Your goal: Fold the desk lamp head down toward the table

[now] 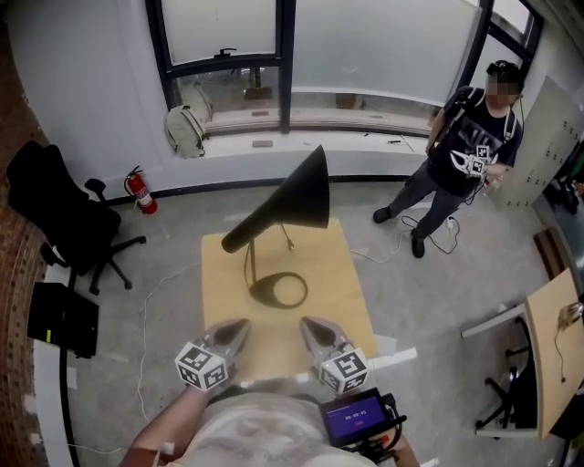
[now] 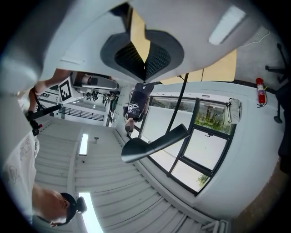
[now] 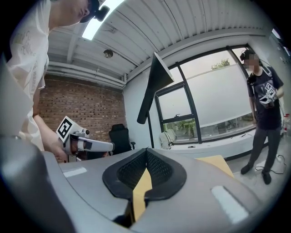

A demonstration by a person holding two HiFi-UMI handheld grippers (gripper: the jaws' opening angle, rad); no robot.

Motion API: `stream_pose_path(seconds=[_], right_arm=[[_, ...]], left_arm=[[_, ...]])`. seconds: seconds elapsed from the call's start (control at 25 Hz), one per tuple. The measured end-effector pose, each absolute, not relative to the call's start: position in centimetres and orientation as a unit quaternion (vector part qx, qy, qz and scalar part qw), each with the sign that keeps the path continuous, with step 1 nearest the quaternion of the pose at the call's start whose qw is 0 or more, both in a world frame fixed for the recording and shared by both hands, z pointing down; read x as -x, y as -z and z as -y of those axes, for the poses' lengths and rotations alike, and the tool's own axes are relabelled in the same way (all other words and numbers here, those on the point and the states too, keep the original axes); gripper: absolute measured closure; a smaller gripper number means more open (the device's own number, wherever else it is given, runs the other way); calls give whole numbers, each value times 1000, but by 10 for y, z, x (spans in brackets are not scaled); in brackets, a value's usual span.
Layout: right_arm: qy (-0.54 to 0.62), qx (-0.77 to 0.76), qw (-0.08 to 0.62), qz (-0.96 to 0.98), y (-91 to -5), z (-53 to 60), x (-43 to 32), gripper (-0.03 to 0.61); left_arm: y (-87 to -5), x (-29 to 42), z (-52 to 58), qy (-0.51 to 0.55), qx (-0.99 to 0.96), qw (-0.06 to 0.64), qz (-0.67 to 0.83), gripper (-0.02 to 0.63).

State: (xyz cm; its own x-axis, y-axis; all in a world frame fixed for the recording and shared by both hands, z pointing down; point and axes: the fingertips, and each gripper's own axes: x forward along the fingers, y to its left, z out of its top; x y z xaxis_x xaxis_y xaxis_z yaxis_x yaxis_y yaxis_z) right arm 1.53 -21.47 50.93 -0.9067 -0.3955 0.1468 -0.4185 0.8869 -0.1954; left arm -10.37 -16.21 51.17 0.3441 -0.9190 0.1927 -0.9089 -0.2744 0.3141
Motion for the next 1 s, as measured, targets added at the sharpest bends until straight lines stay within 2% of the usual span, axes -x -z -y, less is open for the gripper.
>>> stream_pose_path(seconds=[0.56, 1.0], right_arm=[[-125, -224, 51, 965, -516, 251, -13, 565], [-84, -293, 48, 951, -479, 278, -23, 565]], left_arm=[[-507, 122, 188, 1, -802, 181, 569, 612], [-497, 144, 210, 20, -829, 161, 536, 612]])
